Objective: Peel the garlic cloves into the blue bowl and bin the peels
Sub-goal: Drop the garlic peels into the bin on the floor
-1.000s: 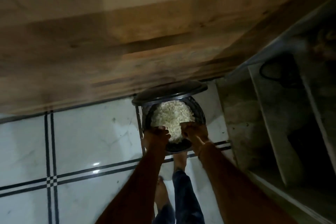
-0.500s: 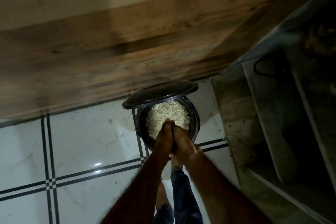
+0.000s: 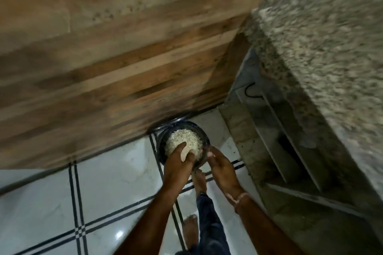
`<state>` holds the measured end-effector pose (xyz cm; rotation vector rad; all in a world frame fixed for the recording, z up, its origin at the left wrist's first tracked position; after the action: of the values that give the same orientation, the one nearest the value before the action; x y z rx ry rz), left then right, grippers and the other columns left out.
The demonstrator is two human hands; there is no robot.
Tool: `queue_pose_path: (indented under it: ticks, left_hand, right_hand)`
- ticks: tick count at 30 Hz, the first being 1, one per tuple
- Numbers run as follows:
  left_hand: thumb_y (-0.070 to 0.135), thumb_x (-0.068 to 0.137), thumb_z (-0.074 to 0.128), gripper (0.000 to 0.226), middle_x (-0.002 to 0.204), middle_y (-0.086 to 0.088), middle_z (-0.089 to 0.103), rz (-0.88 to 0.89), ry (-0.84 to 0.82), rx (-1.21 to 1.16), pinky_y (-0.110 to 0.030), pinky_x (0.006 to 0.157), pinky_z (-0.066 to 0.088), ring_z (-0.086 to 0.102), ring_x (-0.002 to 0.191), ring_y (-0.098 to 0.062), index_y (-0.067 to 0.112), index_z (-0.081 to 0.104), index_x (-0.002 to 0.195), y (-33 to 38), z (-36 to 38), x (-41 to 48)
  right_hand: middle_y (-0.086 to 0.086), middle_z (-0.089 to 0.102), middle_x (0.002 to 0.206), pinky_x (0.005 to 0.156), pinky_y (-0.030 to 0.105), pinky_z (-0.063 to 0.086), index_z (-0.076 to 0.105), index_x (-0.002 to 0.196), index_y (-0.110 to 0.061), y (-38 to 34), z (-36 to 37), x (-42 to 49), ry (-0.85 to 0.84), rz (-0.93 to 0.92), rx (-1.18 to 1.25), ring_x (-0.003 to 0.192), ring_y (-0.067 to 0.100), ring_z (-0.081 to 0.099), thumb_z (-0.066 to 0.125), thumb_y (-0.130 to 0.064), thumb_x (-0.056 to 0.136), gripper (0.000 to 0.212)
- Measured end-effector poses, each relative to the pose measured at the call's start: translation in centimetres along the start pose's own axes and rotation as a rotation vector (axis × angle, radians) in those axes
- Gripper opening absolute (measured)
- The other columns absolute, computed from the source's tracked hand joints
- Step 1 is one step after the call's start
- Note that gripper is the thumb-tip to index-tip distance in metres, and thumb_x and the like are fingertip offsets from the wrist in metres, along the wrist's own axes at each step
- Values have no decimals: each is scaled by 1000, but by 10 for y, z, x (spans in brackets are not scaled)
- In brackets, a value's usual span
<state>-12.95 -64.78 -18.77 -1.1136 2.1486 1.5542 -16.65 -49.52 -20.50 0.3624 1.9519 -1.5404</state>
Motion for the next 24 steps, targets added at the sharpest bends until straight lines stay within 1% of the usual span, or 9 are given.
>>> queue_pose_path:
  ticks: [2, 3, 5, 6, 8, 11, 16, 20, 24]
  left_hand:
    - [31, 103, 60, 47, 154, -4, 51, 160, -38, 173, -33, 118, 37, 48, 141, -22, 23, 52, 149, 25, 3, -40]
    - [29, 103, 60, 47, 152, -3, 53, 226, -61, 222, -29, 116, 36, 49, 140, -22, 21, 53, 149, 39, 9, -68]
    - [30, 102, 62, 46, 147, -3, 57, 371, -98, 290, -21, 108, 33, 51, 136, -20, 17, 56, 146, 70, 23, -125]
    - [32, 101, 63, 46, 146, -3, 59, 436, -118, 323, -20, 106, 33, 53, 134, -19, 18, 57, 144, 82, 33, -153]
    - [35, 100, 65, 45, 143, -1, 60, 531, -160, 367, -23, 106, 36, 54, 132, -18, 23, 58, 143, 98, 55, -193]
    - [39, 98, 66, 44, 141, 3, 59, 696, -246, 418, -35, 109, 46, 55, 130, -17, 30, 59, 141, 120, 99, -254]
    - [51, 95, 57, 46, 138, 6, 60, 932, -349, 456, -34, 106, 48, 57, 127, -15, 29, 62, 136, 148, 184, -330]
    - [43, 99, 63, 42, 142, 6, 58, 1028, -401, 538, -31, 108, 43, 52, 132, -16, 29, 61, 138, 157, 268, -376]
    - [38, 98, 65, 42, 139, 4, 59, 1038, -507, 584, -37, 106, 47, 53, 129, -18, 28, 60, 139, 154, 357, -421]
  right_hand:
    - [-18, 57, 129, 85, -4, 39, 56, 145, -22, -25, -27, -52, 58, -146, -86, 118, -7, 56, 51, -28, 109, 36]
    - [-17, 57, 133, 94, 1, 40, 56, 145, -21, -30, -47, -82, 101, -181, -102, 117, -9, 54, 51, -30, 109, 38]
    - [-10, 57, 145, 110, 24, 45, 56, 147, -22, -37, -88, -141, 227, -266, -128, 129, 2, 55, 50, -38, 108, 42]
    - [-7, 58, 146, 112, 29, 46, 57, 147, -22, -42, -108, -170, 292, -332, -144, 132, 6, 54, 50, -40, 108, 44]
    - [-9, 60, 142, 108, 25, 47, 58, 144, -23, -40, -144, -216, 418, -403, -149, 129, 3, 55, 47, -43, 108, 42]
    - [-14, 60, 131, 102, 21, 45, 60, 141, -27, -29, -204, -276, 587, -448, -144, 121, 0, 56, 44, -46, 109, 40]
    - [-12, 61, 128, 101, 6, 34, 62, 136, -26, 10, -304, -339, 798, -435, -214, 119, 2, 54, 49, -36, 109, 31]
    - [-8, 62, 137, 104, 19, 38, 61, 139, -28, 54, -387, -376, 928, -327, -257, 128, 9, 54, 52, -36, 108, 34]
    - [-8, 61, 138, 100, 19, 36, 59, 141, -29, 104, -461, -406, 974, -219, -278, 129, 10, 53, 54, -32, 108, 34]
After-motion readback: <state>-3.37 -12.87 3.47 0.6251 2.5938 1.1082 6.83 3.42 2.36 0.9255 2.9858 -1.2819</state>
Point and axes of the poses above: each hand's wrist, its own x-axis towards the middle knuckle, its own z-axis out of the palm, y = z × x, the point moved 6 cm from there along x, towards the middle knuckle
